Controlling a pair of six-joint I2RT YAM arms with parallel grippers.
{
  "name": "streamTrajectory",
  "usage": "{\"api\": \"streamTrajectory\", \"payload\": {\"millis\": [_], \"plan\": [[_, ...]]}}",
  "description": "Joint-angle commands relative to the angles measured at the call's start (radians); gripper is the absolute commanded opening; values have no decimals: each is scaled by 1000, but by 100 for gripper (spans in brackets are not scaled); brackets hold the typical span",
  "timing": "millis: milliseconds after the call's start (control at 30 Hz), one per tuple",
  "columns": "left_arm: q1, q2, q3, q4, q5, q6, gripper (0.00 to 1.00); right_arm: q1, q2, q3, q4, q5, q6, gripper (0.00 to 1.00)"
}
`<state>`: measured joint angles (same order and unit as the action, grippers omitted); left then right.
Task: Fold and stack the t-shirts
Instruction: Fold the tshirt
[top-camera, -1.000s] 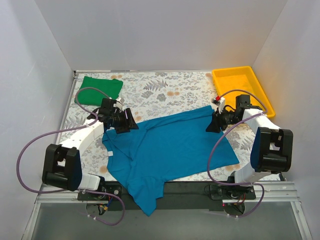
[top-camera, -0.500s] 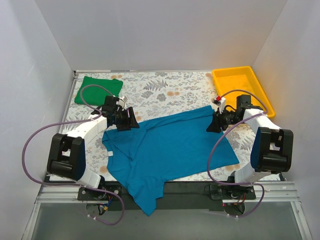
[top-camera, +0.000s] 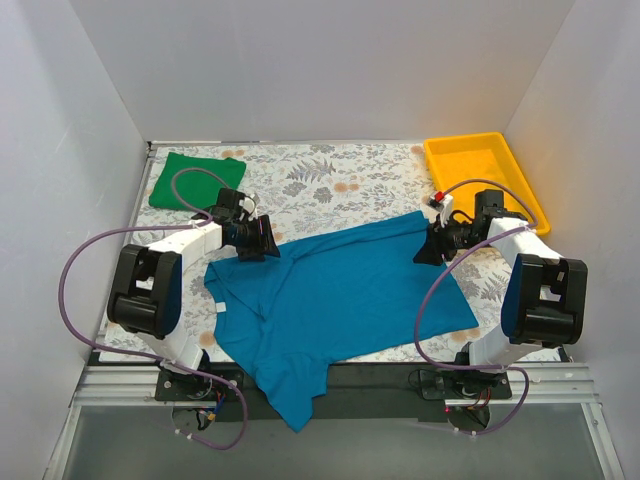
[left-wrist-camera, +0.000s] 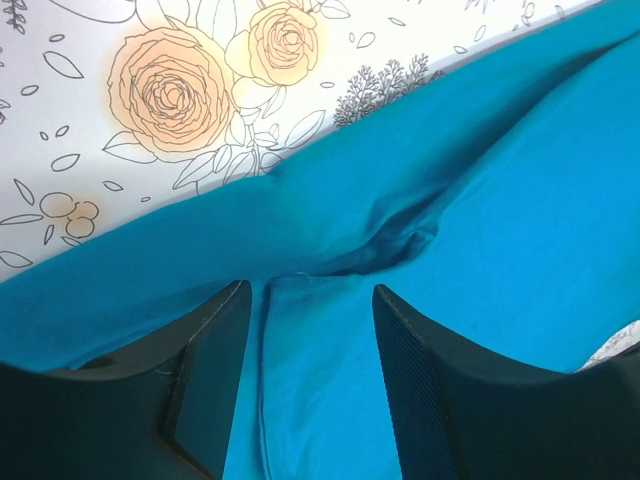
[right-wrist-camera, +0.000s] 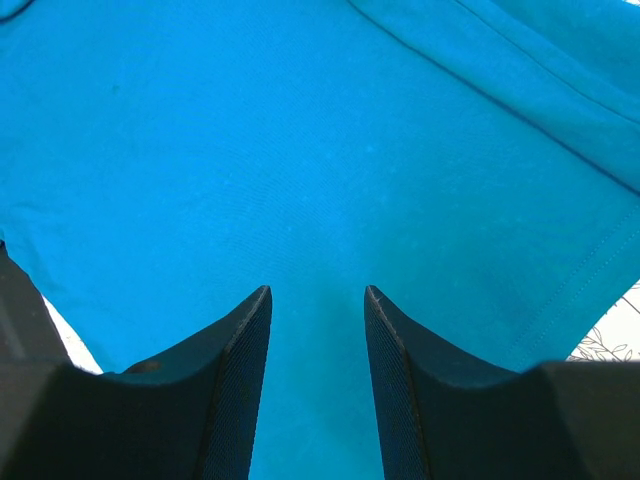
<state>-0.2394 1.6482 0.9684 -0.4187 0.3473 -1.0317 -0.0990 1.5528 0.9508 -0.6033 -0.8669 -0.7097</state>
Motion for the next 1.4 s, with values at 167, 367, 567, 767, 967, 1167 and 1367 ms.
{"api": "streamTrajectory", "payload": {"millis": [167, 367, 567, 767, 967, 1167, 1367], "plan": [[0, 16, 27, -2, 18, 27, 48, -11, -19, 8, -15, -35, -13, 49], [-1, 10, 26, 0, 42, 28, 43, -15, -17, 8, -18, -37, -13, 49], [-1, 19, 13, -2, 45, 30, 41, -18, -17, 9, -19, -41, -13, 49], [-1, 21, 13, -3, 35, 30, 41, -22, -17, 9, -19, -44, -13, 49], [-1, 19, 10, -9, 6, 33, 41, -25, -19, 11, -23, -49, -16, 49], [-6, 15, 13, -18, -11, 33, 42, -28, -19, 11, -24, -50, -16, 49], [-15, 25, 10, -25, -5, 38, 41, -30, -17, 13, -27, -53, -17, 49]]}}
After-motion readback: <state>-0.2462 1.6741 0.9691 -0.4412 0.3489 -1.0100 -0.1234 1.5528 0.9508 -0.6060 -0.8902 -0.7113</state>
